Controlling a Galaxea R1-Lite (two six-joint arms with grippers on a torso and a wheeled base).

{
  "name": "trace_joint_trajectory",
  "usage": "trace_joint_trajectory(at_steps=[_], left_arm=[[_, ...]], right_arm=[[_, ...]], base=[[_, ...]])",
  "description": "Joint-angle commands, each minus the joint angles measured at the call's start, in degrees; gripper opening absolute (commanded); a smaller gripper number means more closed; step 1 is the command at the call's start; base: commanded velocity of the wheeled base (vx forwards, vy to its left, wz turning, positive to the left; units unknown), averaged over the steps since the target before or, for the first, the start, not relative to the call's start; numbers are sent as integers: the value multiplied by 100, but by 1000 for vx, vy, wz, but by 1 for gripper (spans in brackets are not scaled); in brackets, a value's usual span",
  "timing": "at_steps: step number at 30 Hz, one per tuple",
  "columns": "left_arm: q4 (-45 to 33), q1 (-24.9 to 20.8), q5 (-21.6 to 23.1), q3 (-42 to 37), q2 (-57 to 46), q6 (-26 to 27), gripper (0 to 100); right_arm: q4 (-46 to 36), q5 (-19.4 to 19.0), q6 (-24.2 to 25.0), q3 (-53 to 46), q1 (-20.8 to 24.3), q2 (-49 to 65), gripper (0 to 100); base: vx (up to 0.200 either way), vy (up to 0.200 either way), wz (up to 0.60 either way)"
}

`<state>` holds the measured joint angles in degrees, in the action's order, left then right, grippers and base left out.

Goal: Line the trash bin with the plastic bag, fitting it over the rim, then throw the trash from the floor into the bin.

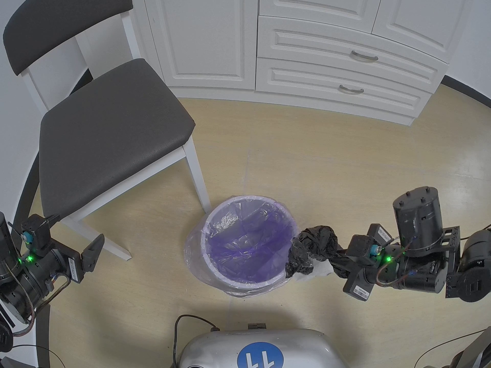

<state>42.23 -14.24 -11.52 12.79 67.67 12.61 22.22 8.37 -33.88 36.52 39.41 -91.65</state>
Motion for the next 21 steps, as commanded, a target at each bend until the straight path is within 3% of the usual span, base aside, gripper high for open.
trace_joint_trajectory(at_steps=[1, 11, 21], left_arm=[[22, 132, 18, 154, -184, 31, 100], [22, 229, 264, 286, -202, 31, 100], [22, 536, 616, 365, -237, 31, 100]], right_arm=[[1, 6, -277, 584, 111, -617, 0], [98, -55, 83, 1270, 585, -1408, 0], [599, -46, 189, 1938, 594, -2349, 0]], base=[[0, 0, 0], [0, 0, 0], [0, 0, 0]])
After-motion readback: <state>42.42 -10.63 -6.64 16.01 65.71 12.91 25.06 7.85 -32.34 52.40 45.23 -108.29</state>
